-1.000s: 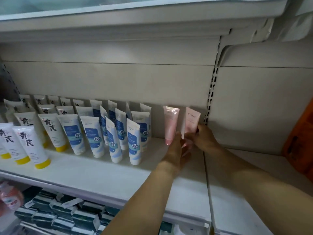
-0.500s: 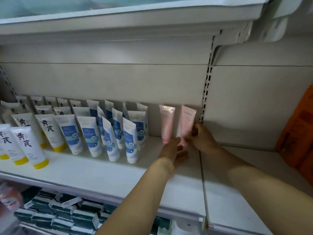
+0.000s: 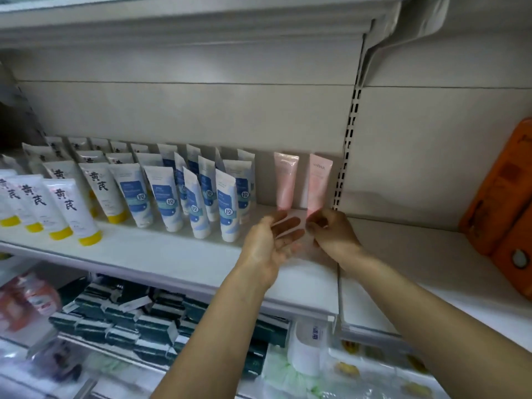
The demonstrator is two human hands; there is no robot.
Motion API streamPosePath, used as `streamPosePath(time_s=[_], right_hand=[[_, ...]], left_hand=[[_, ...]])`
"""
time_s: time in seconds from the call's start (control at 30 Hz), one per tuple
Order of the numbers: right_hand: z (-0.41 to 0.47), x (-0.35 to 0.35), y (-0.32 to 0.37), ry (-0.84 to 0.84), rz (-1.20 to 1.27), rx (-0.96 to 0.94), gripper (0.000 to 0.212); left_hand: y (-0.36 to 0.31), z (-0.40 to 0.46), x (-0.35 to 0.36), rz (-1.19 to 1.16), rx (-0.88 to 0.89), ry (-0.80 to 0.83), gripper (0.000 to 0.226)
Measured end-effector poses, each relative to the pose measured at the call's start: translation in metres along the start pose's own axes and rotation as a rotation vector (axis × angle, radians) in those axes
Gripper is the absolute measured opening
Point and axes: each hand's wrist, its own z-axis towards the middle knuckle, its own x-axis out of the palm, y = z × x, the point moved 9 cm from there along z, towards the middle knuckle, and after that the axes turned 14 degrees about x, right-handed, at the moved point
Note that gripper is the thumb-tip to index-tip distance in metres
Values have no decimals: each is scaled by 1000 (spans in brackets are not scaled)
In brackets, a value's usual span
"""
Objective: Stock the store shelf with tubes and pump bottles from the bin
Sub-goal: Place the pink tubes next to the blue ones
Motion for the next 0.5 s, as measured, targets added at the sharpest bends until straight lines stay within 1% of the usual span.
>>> streamPosePath(time_s=[0.13,0.23,0.37,0.5], right_hand=[[-24,14,13,15,63,-2,8],[-46,31,28,50,118,-39,9],[-78,66,58,176,221,-107,6],[-109,124,92,327,238,-185,11]], left_hand=[[-8,-23,-22,-61,11,-21,19],[-21,-36,-48,-74,55,-44,21],[-46,-51,-90,-112,116,-126,23],[-69,-68,-145,-157,141,-237,23]])
